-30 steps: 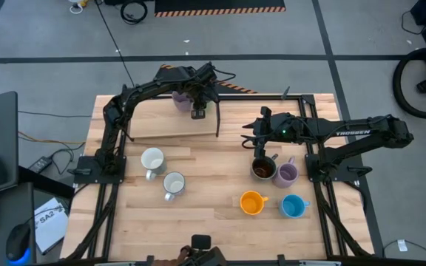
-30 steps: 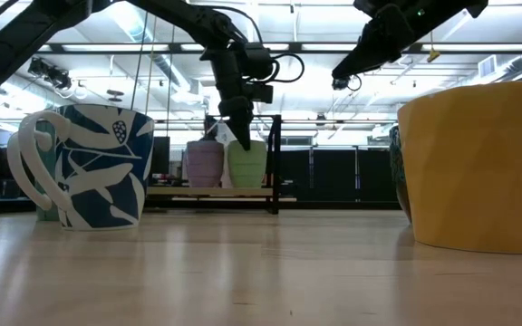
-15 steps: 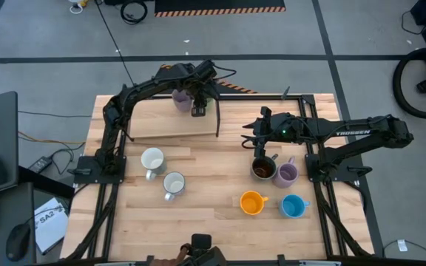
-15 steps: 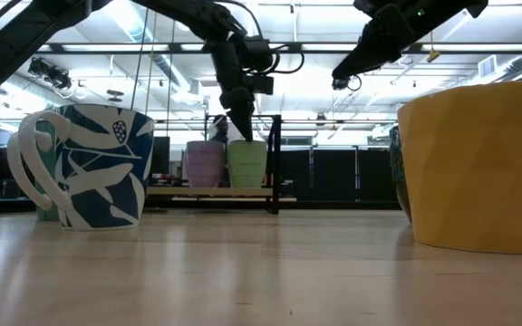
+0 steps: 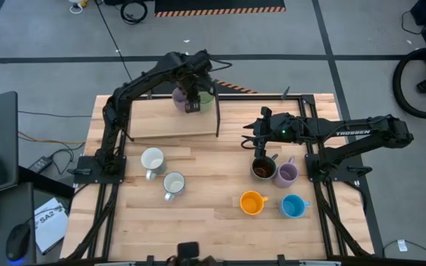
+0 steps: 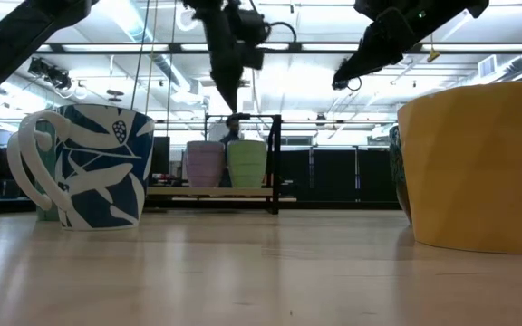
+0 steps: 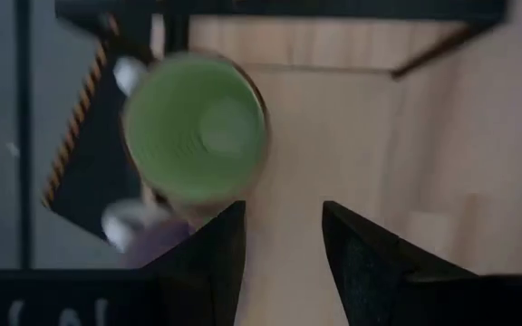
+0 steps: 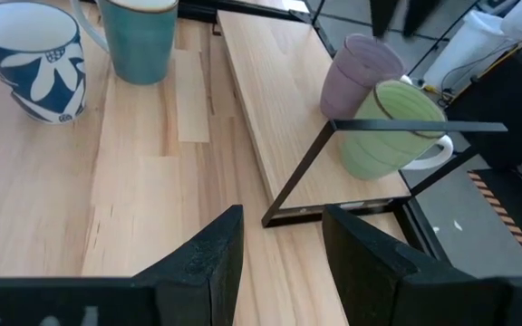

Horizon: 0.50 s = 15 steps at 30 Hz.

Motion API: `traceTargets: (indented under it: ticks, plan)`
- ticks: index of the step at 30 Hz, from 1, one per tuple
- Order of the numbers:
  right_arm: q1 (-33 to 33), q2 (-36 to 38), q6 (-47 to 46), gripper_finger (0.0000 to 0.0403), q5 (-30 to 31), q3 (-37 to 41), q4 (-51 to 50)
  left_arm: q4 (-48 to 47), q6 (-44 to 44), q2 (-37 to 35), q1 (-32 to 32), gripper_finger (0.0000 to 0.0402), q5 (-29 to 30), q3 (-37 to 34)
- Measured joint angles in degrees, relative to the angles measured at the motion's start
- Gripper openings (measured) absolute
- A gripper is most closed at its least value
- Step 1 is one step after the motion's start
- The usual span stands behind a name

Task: Place coffee mugs
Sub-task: Put the light blue mug on the shelf

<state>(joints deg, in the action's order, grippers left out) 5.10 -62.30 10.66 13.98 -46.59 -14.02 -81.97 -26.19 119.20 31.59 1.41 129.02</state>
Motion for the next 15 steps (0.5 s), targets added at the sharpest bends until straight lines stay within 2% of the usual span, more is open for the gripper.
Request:
traceTargets:
  ticks: [3,7,11,15]
  plan:
    - [0.0,0.0,0.5,0.0158,0.0,0.0,0.1,-5.4,6.9,-0.3,-0.9,0.0153,-1.0,3.1]
    - [0.0,0.0,1.9,0.0158,0.0,0.0,0.3,-7.2,10.8,-2.4,-3.8,0.0153,-2.7,1.5]
    - [0.3,0.0,3.3,0.0158,-0.1,0.0,-0.3,-6.5,12.6,-5.8,-7.5,0.0153,-3.1,-4.2]
    - [1.4,0.1,4.3,0.0158,-0.5,0.9,1.1,-0.3,15.9,-12.1,-10.7,0.0153,-3.1,-14.7]
